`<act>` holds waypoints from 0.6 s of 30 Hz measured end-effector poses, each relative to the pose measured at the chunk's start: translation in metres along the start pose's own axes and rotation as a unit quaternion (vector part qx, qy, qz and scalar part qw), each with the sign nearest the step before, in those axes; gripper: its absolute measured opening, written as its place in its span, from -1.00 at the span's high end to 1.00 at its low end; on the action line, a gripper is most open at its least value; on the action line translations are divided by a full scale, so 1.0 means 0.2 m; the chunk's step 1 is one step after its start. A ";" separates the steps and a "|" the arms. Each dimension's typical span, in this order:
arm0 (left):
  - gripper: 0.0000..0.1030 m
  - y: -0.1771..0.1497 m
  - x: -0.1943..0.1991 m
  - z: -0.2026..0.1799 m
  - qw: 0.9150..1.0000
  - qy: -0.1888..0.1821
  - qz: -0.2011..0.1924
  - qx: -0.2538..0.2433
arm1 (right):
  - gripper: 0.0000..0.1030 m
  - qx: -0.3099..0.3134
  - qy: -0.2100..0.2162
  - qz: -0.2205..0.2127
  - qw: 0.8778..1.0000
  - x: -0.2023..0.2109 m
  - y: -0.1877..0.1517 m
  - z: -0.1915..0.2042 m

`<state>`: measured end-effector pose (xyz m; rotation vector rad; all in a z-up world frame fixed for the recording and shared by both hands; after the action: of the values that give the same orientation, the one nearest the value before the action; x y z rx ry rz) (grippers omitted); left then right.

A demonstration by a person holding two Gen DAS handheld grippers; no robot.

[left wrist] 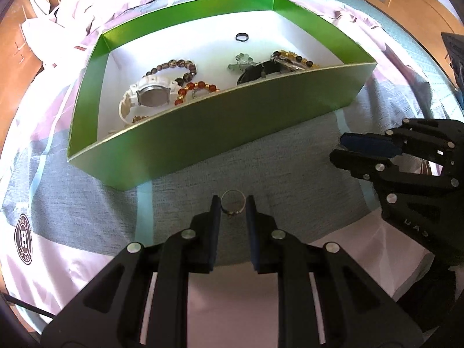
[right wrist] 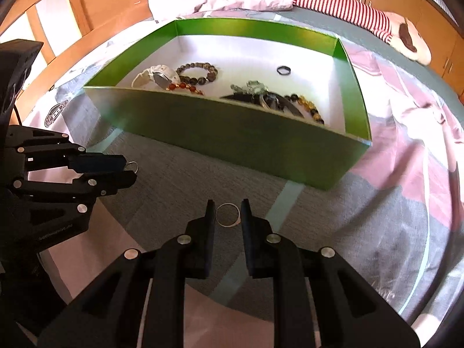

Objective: Organize jewelry

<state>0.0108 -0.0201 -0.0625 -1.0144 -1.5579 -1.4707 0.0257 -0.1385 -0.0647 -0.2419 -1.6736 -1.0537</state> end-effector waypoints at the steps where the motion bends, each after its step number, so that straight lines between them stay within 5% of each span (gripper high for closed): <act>1: 0.65 0.00 -0.01 0.00 1.000 0.002 0.003 -0.001 | 0.65 0.001 -0.002 0.004 1.000 -0.01 -0.01 0.00; 18: 0.65 0.00 -0.04 -0.01 1.000 0.012 0.009 -0.001 | 0.65 0.017 -0.003 0.011 1.000 -0.04 -0.02 0.03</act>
<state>0.0135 -0.0227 -0.0708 -1.0058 -1.5267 -1.4675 0.0229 -0.1337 -0.0734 -0.2413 -1.6898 -1.0084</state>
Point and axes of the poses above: each gripper's, at about its wrist camera, not at the fingertips, and x roughly against the way its jaws point, z to its left, y to its top, the point moved 2 cm from there along -x, roughly the way its jaws point, and after that the axes turned 10 degrees about x, right-handed, at the moved point
